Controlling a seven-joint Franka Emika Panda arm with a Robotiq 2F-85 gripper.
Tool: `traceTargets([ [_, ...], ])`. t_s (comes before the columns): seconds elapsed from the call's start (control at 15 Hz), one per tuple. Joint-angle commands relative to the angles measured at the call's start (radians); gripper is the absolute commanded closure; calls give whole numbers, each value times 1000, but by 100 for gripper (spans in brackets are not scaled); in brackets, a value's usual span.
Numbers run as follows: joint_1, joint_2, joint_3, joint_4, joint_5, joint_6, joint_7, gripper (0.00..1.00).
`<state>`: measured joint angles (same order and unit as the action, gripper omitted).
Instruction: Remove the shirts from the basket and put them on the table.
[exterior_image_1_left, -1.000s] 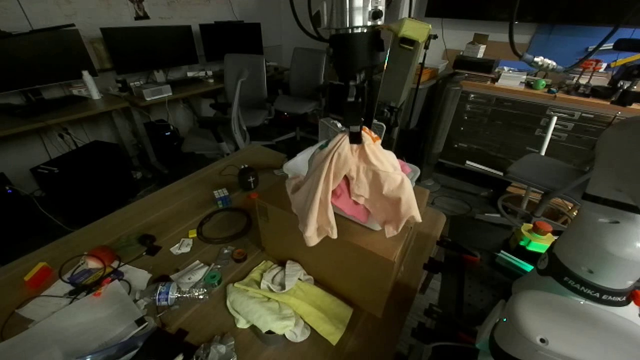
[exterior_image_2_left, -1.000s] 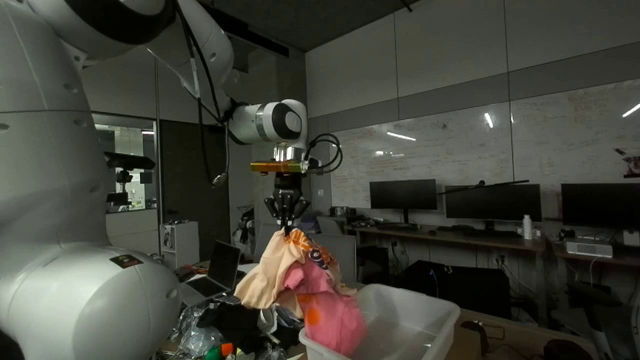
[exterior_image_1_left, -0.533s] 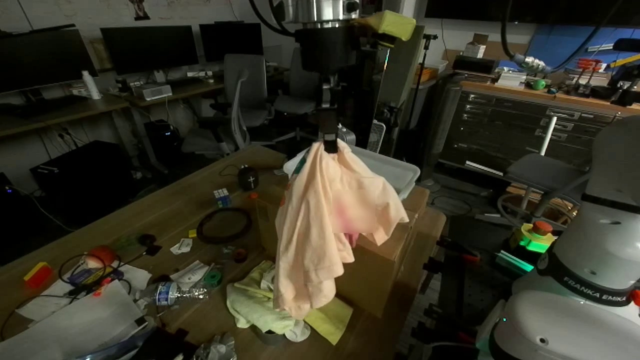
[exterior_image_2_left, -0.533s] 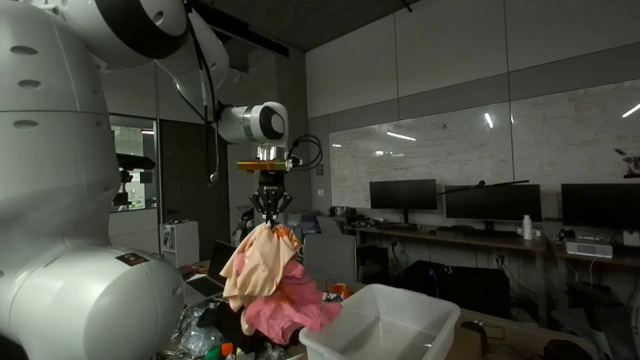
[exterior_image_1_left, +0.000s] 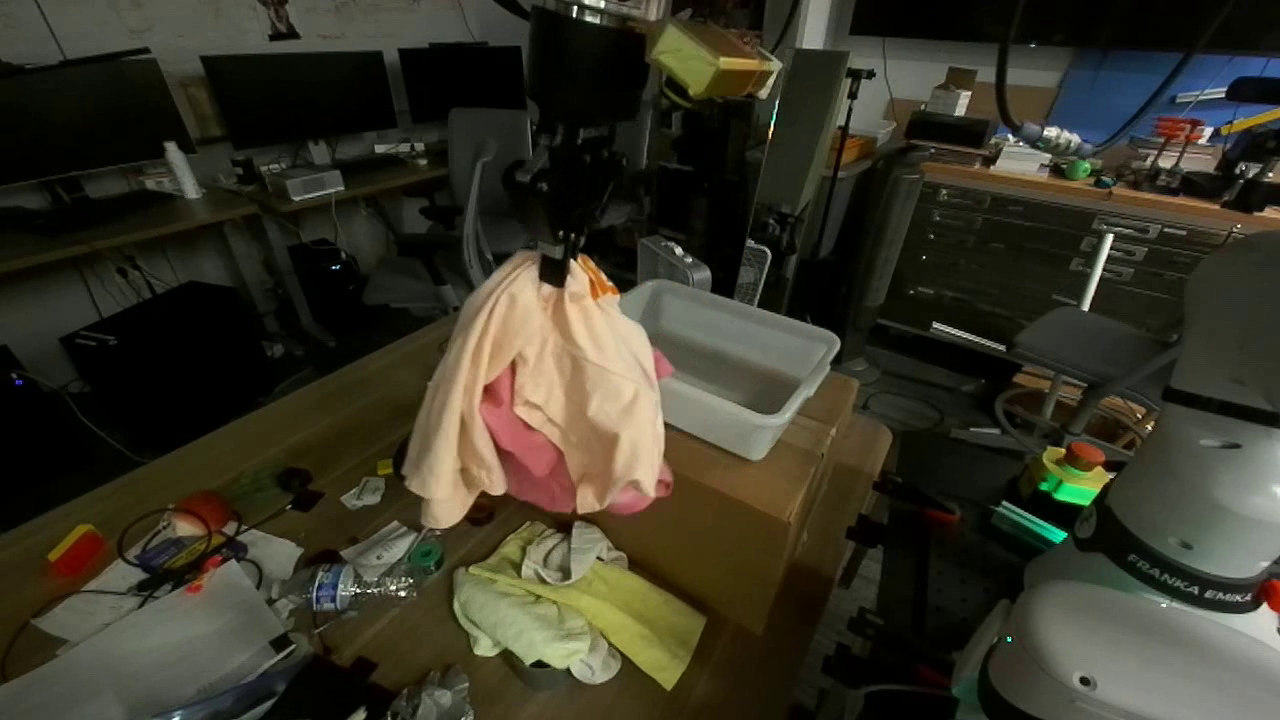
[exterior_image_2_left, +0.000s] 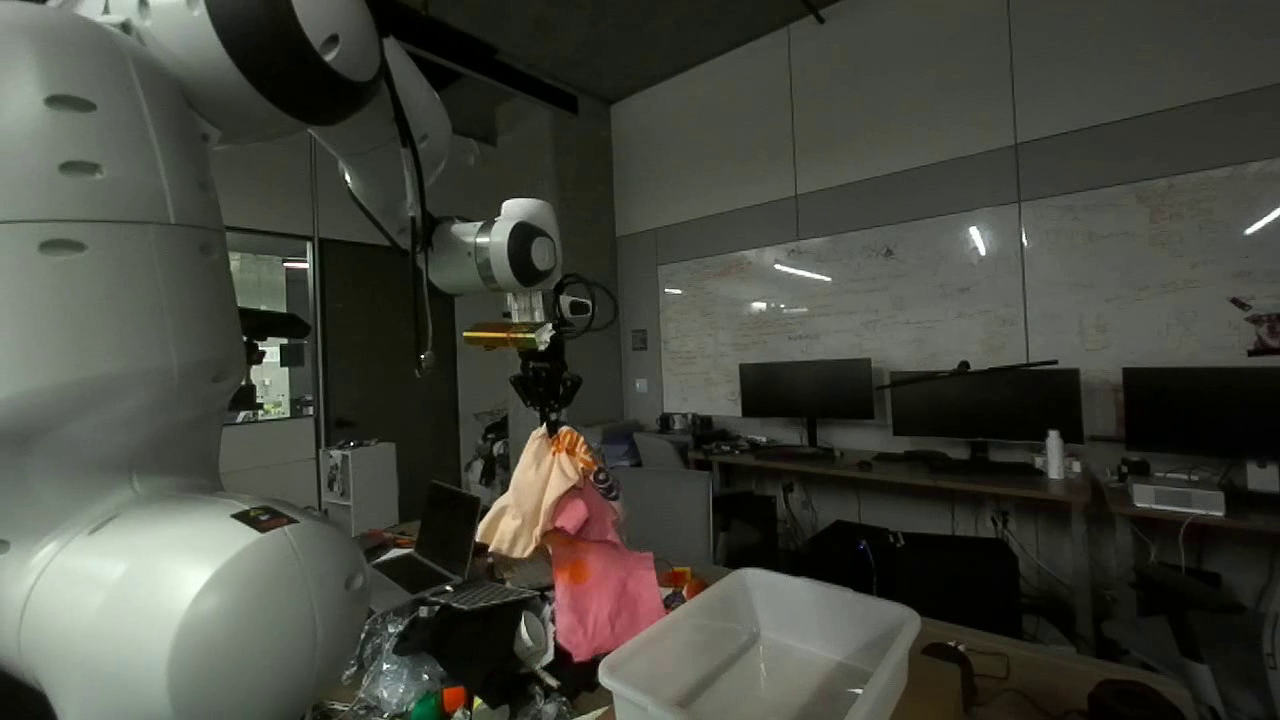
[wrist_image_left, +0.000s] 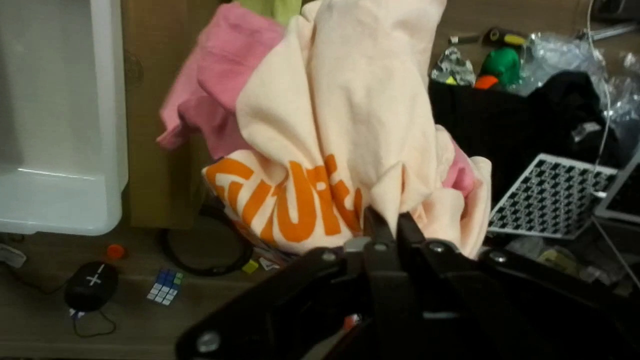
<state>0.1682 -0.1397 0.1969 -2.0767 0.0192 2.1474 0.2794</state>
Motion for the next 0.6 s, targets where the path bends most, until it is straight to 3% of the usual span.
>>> traceTargets([
  [0.0,4,-10,41,1,-56,105,157,98],
  [0.2,5,3,62,10,-105,97,185,98],
  [0.27,3,12,70,17,-151,69,179,68],
  [0.4,1,24,81,20,-237,47,179,61],
  [0.53,2,31,83,19,-311,27,178,45],
])
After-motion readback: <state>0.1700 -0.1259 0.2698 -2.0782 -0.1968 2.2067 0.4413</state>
